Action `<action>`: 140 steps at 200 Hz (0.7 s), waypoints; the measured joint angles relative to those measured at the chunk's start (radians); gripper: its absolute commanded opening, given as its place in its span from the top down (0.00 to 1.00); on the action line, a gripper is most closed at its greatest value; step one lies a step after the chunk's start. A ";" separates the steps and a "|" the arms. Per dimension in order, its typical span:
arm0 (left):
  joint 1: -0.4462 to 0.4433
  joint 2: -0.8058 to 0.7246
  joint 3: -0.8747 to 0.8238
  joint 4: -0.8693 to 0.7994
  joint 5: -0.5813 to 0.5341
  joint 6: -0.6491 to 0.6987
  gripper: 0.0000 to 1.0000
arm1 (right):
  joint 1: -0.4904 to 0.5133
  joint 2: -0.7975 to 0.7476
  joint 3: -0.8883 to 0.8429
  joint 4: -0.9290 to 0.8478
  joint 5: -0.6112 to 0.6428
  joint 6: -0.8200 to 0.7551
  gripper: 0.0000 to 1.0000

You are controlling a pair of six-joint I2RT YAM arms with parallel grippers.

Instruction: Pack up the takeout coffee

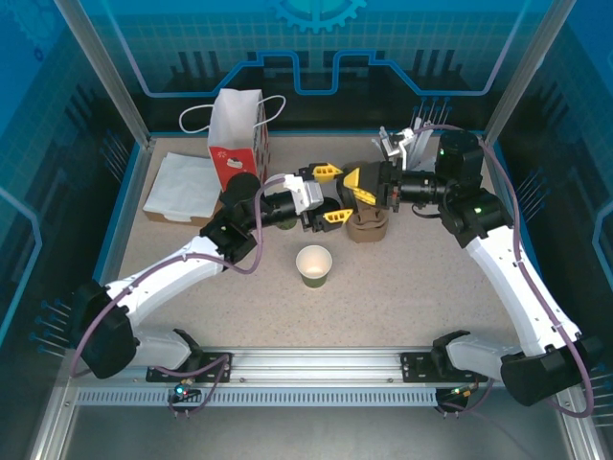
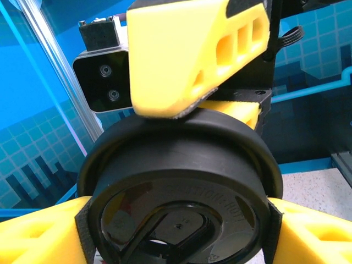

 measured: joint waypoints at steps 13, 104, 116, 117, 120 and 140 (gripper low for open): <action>0.000 -0.022 0.000 -0.059 -0.005 0.027 0.29 | -0.003 0.000 0.010 -0.067 0.020 -0.047 0.54; -0.072 -0.176 0.121 -0.888 -0.200 0.346 0.28 | -0.078 -0.100 -0.105 -0.632 0.708 -0.586 0.01; -0.087 -0.171 0.132 -0.980 -0.238 0.369 0.28 | -0.080 -0.092 -0.176 -0.646 0.778 -0.627 0.00; -0.089 -0.170 0.133 -0.989 -0.242 0.372 0.28 | -0.080 -0.092 -0.181 -0.646 0.782 -0.626 0.00; -0.092 -0.167 0.137 -1.010 -0.252 0.378 0.28 | -0.080 -0.089 -0.202 -0.649 0.802 -0.634 0.00; -0.120 -0.131 0.167 -1.133 -0.317 0.405 0.28 | -0.089 -0.085 -0.291 -0.654 0.877 -0.668 0.00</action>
